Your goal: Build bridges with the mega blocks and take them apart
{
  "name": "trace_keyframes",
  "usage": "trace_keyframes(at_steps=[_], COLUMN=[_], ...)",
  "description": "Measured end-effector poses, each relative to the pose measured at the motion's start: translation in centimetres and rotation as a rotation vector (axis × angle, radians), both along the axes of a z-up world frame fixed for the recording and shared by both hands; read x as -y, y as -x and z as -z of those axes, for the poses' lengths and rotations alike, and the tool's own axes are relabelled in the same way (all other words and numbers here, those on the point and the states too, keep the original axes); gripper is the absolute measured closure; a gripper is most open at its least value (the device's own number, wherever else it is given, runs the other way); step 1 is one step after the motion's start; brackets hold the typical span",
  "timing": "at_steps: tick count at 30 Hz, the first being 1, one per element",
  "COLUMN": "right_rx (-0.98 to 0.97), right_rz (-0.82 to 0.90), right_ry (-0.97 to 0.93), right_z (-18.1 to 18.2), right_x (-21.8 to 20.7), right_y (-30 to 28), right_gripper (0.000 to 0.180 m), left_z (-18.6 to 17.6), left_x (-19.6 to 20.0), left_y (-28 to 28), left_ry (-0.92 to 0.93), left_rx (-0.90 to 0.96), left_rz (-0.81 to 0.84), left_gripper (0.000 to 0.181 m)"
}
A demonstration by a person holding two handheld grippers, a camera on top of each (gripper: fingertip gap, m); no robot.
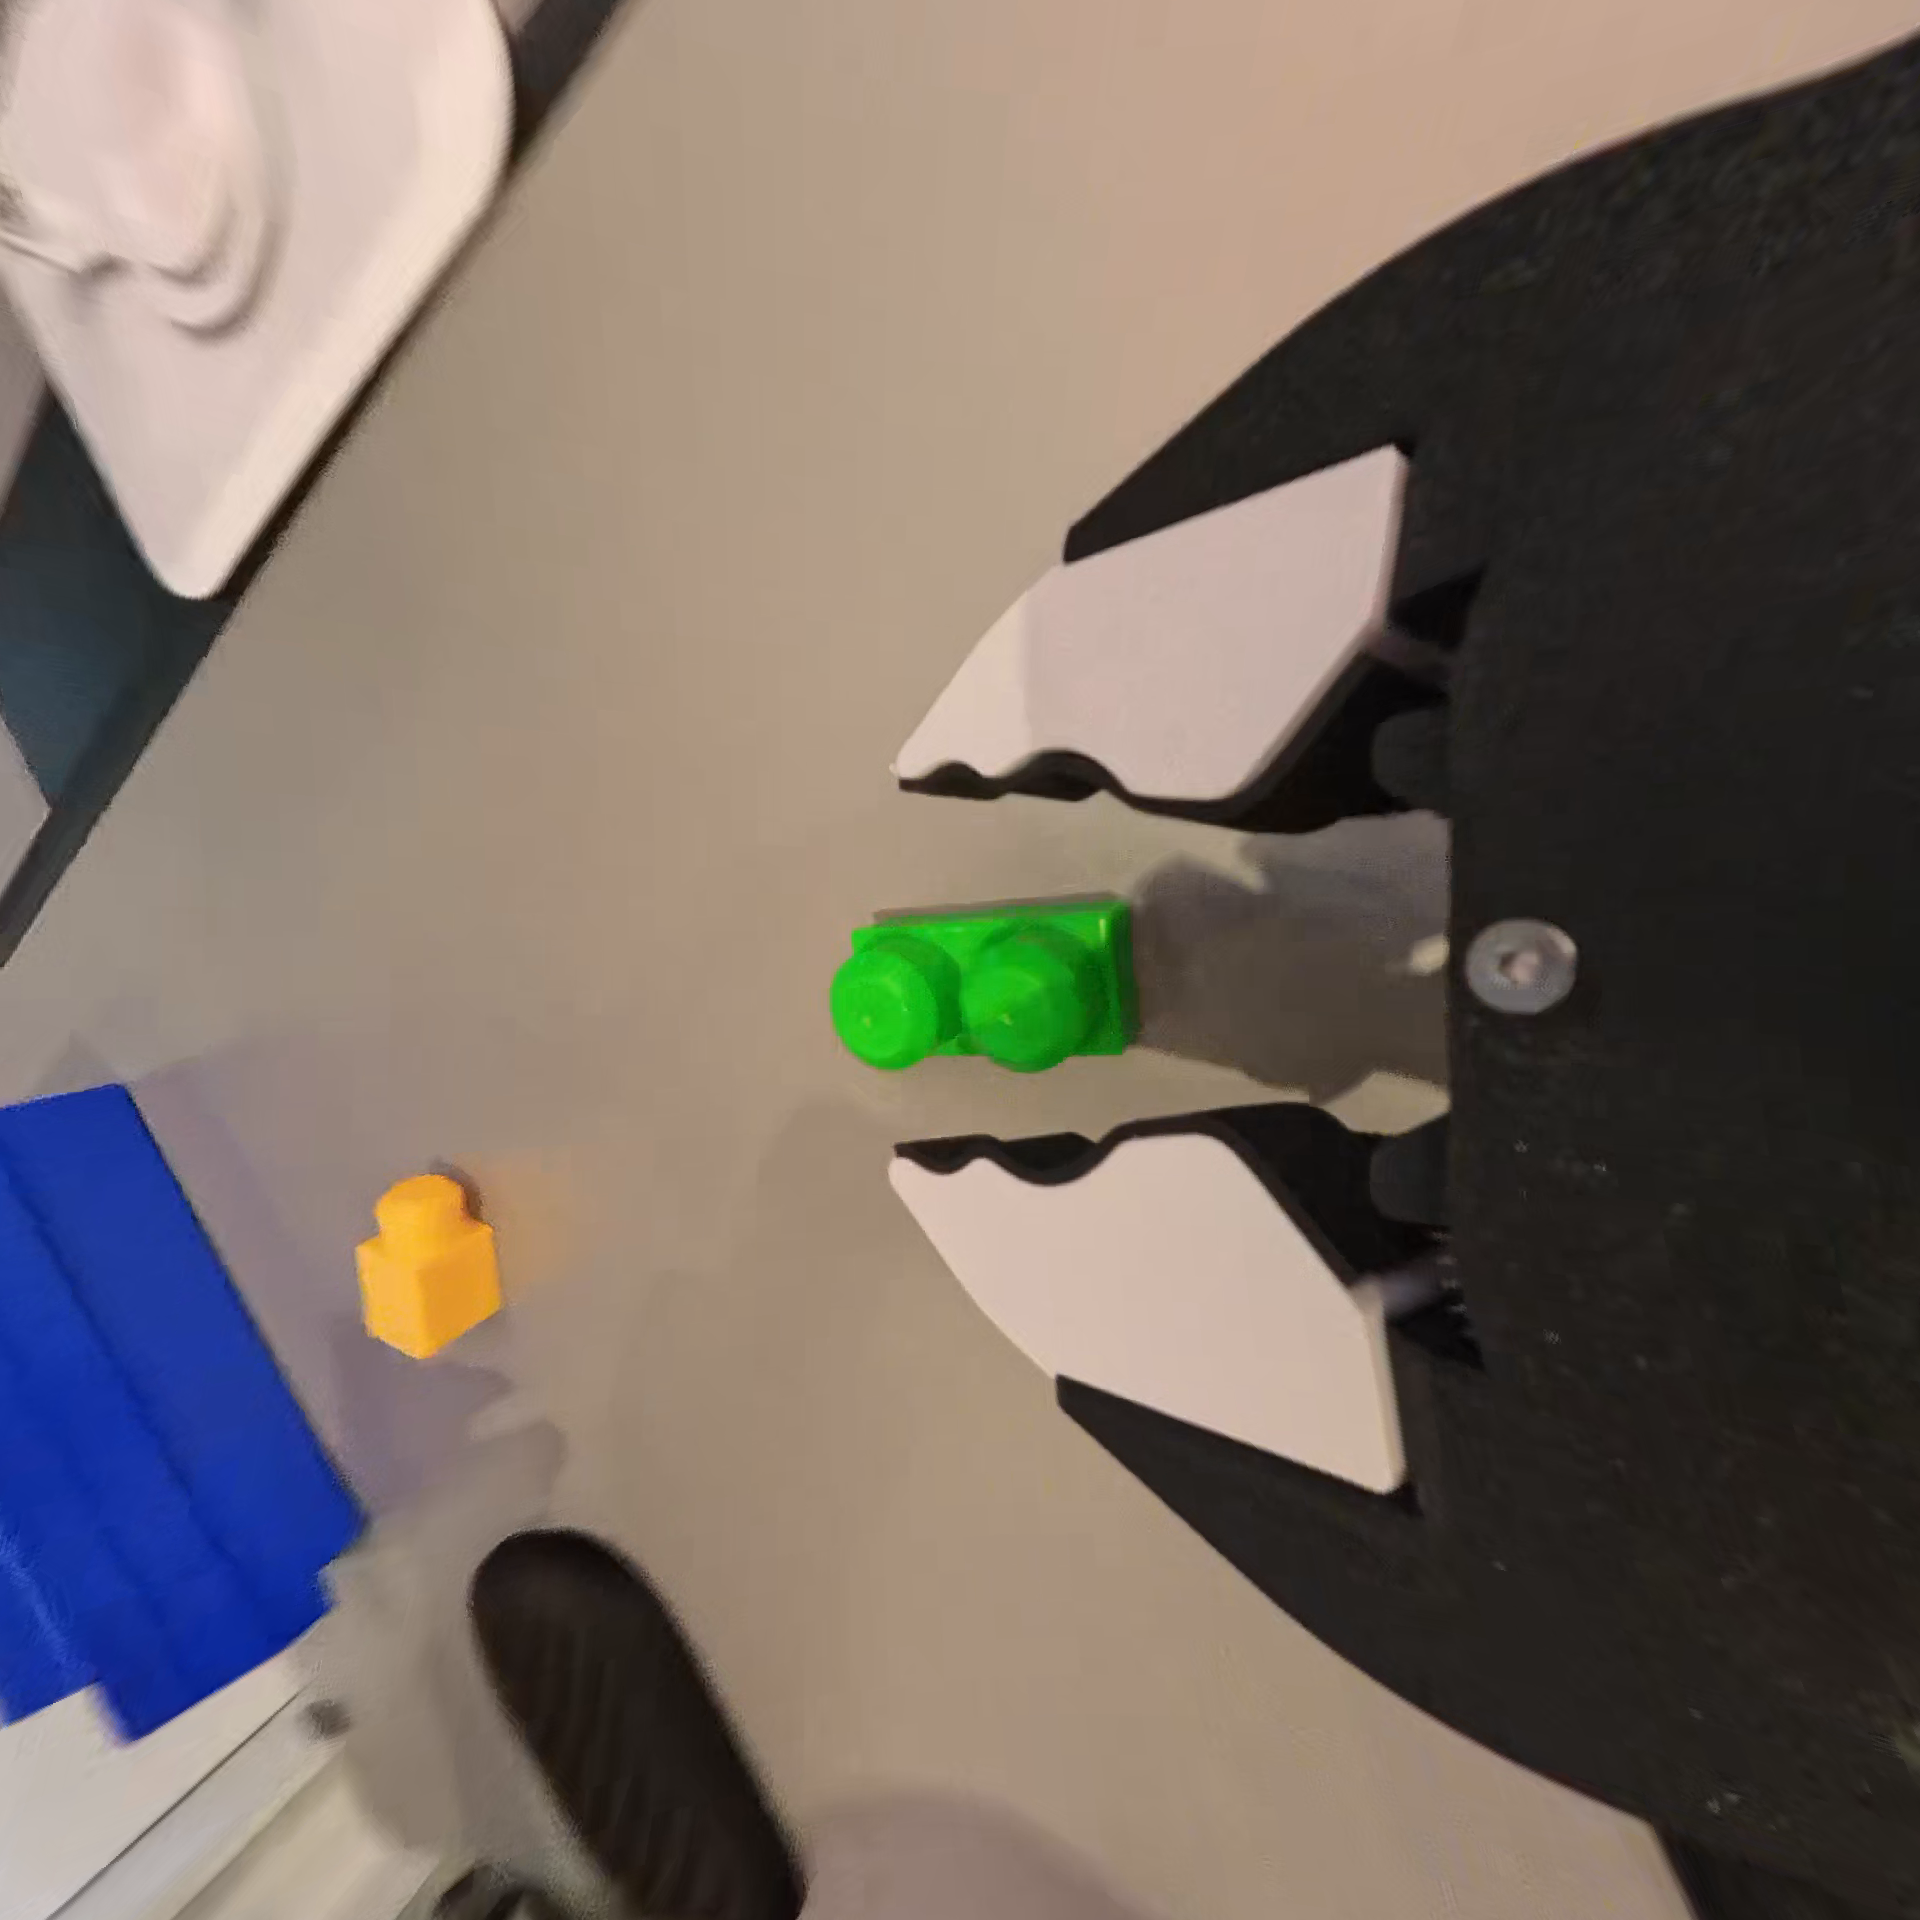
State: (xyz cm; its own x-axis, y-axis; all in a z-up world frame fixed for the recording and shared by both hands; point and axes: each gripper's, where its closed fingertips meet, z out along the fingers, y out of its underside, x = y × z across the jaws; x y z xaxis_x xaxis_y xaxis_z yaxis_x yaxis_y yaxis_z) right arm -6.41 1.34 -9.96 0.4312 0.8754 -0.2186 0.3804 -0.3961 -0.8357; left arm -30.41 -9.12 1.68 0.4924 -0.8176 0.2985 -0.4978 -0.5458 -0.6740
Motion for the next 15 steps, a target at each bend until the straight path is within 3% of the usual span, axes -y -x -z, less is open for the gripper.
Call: trace_keyframes(at_steps=[3,7,9,15], right_rx=[0.166,0.225,0.256,0.265], right_rz=[-0.032,-0.068,-0.049,-0.023], right_ry=[-0.173,-0.200,-0.239,-0.237], right_z=[0.9,2.6,2.9,2.6], right_x=[1.0,2.0,1.7,1.4], right_y=[-0.5,0.2,0.3,0.3], right_gripper=[0.127,0.137,0.151,0.145], left_z=[-0.2,-0.1,0.0,-0.1], left_x=[0.0,-0.2,-0.4,-2.7], left_y=[0.3,0.9,1.4,7.0], left_ry=[0.002,0.003,-0.001,-0.119], left_rx=[0.018,0.019,0.016,-0.083], left_rz=[-0.015,-0.032,-0.050,-0.202], left_gripper=[0.151,0.151,0.151,0.151])
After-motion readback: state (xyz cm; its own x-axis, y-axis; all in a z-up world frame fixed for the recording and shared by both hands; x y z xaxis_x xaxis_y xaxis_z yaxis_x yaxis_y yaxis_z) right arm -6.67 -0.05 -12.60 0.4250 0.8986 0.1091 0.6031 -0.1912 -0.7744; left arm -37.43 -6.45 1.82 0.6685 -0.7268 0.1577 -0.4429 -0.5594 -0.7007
